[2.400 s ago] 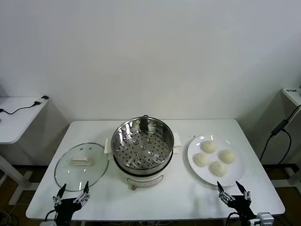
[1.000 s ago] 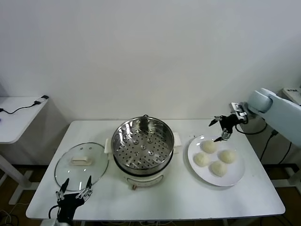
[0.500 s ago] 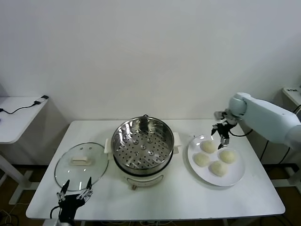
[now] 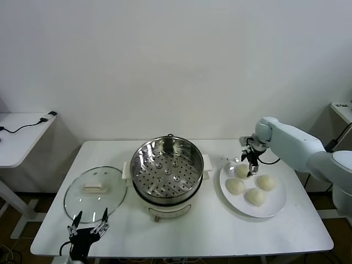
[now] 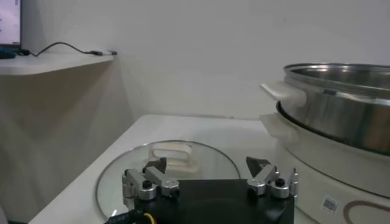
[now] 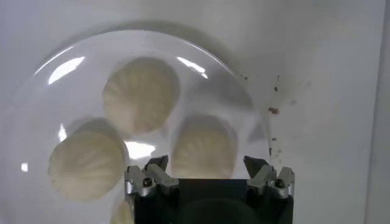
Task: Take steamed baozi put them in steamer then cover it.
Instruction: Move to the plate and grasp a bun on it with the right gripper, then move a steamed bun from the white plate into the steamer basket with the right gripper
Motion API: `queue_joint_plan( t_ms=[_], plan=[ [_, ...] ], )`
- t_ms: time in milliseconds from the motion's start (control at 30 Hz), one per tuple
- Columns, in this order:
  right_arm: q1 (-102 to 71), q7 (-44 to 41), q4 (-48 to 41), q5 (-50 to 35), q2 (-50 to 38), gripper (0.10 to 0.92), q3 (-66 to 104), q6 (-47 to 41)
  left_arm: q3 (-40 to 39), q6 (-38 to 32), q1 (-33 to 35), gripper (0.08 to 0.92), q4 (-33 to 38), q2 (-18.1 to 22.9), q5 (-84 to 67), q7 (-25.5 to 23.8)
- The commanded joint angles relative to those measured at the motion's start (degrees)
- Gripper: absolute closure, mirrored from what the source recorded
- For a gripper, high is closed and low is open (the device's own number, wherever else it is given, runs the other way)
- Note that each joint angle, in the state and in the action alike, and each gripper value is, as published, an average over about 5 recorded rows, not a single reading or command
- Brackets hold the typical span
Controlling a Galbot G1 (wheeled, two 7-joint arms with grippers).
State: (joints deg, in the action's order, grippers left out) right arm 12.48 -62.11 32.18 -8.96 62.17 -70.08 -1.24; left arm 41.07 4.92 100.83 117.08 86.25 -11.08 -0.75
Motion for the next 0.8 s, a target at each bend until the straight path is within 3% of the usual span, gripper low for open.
queue_joint_plan(
  t_ms=[33, 400, 800],
  plan=[
    [-1.4, 0.9, -2.4, 1.2, 1.9, 0.224, 1.0, -0.7, 0.0, 0.1, 0.0, 0.177, 0.0, -0.1, 0.0, 0.0],
    [-1.3, 0.4, -2.2, 1.8, 1.6, 0.317, 2.0, -0.6, -0.2, 0.2, 0.0, 0.177, 0.1, 0.2, 0.3, -0.1],
    [4.6, -0.9, 4.7, -2.2, -1.6, 0.347, -2.7, -0.6, -0.6, 0.0, 0.7, 0.177, 0.9, 0.7, 0.9, 0.1]
  ],
)
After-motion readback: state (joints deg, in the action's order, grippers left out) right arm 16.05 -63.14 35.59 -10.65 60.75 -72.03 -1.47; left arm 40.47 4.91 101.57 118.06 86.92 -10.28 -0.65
